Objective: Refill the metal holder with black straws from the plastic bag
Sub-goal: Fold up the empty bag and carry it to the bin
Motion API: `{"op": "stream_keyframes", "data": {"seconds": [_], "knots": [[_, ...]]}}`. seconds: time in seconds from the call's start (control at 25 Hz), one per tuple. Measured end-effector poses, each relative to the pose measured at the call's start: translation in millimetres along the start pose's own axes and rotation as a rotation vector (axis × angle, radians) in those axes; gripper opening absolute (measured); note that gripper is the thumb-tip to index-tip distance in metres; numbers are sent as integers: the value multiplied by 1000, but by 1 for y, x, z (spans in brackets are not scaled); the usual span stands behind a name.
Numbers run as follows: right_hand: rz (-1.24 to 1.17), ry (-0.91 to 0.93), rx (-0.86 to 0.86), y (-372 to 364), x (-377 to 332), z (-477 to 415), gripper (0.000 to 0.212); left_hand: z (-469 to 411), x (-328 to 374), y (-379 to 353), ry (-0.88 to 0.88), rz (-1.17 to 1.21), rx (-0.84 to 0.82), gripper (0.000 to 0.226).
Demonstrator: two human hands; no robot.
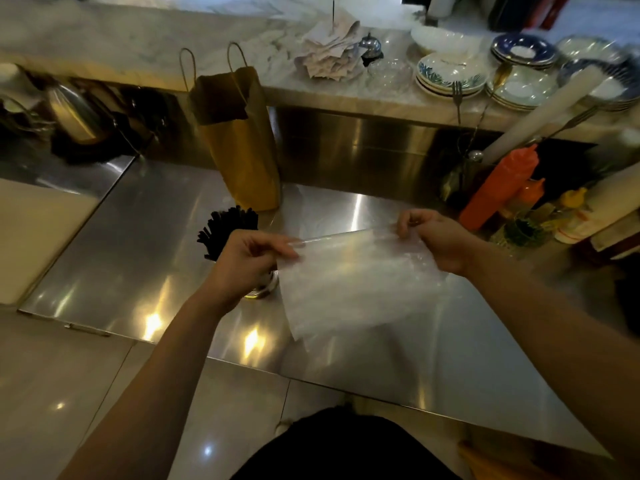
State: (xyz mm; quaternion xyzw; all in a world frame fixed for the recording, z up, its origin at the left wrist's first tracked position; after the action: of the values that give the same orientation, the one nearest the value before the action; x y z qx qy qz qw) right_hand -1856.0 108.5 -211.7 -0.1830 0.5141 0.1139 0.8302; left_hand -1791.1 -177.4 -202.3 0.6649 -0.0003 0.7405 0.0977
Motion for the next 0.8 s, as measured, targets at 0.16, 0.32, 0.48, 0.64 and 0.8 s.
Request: {"op": "stream_keyframes", "data": {"seconds": [0.16,0.32,0.48,0.64,0.8], "knots": [[94,17,-2,-34,-4,9,36,32,7,29,-51,-127,-124,41],[210,47,-17,-75,-14,13,35,53,11,64,129,-8,-150,19],[376,104,-129,-129,-20,9,36,59,18,67,172,-233,-332,32],[271,141,-107,-169,-18,13,20,73,13,62,88,-249,-439,21],[-34,35,-92,-166,-2,27,48,90,-2,81,55,-107,-274,25]]}}
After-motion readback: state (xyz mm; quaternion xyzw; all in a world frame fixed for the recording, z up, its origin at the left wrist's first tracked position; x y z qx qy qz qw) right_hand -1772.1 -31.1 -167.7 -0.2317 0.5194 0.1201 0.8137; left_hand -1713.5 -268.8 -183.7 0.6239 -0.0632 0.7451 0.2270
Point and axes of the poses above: each hand's wrist, its own z-axis away from the middle knuckle, its own y-axis out of the back of the hand, x = y × z, the point moved 2 cm from there along -z, towards the middle knuckle, and after that the axes turned 2 degrees about y, right-handed, at the moved point
